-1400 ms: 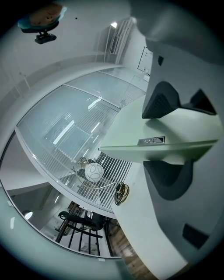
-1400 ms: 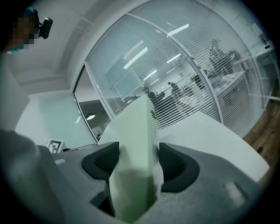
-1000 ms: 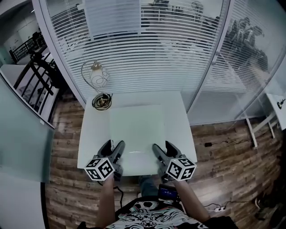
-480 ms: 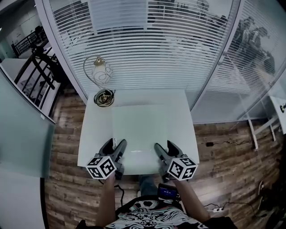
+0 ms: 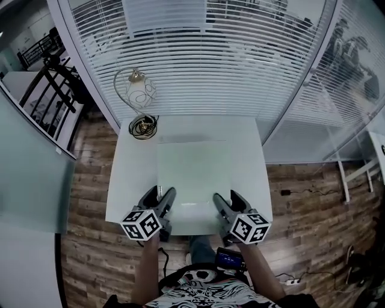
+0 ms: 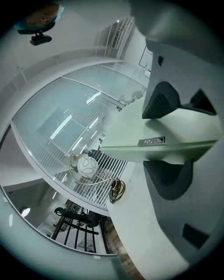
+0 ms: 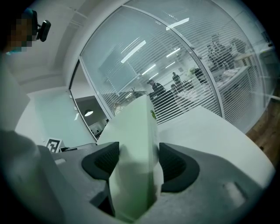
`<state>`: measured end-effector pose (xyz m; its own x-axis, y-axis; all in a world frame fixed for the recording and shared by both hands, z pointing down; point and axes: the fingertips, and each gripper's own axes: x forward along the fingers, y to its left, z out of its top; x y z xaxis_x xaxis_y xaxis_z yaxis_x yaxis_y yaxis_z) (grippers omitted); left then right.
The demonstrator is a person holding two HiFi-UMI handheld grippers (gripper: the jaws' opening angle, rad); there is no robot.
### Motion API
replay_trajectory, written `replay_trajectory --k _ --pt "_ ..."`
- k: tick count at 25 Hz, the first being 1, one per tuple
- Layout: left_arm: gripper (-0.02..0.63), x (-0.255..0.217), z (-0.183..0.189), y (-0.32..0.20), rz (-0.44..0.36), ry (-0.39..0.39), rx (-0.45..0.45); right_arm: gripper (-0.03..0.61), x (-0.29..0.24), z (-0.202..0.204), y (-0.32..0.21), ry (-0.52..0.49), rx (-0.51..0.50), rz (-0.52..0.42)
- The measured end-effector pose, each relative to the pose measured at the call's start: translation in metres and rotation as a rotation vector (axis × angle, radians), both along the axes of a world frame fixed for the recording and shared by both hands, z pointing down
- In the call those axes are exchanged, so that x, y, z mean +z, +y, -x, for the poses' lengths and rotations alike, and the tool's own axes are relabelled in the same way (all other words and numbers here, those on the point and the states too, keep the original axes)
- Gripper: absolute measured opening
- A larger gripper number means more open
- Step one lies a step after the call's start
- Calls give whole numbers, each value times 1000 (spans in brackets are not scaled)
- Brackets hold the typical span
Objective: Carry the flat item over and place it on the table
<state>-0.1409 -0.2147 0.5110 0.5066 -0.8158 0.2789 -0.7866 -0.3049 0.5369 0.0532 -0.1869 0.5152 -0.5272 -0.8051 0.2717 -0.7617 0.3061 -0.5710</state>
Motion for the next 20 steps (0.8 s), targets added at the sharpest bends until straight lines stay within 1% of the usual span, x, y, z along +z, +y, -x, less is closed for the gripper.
replay_trajectory --k 20 --pt "298 50 6 -17 109 1 2 276 46 7 -16 4 5 111"
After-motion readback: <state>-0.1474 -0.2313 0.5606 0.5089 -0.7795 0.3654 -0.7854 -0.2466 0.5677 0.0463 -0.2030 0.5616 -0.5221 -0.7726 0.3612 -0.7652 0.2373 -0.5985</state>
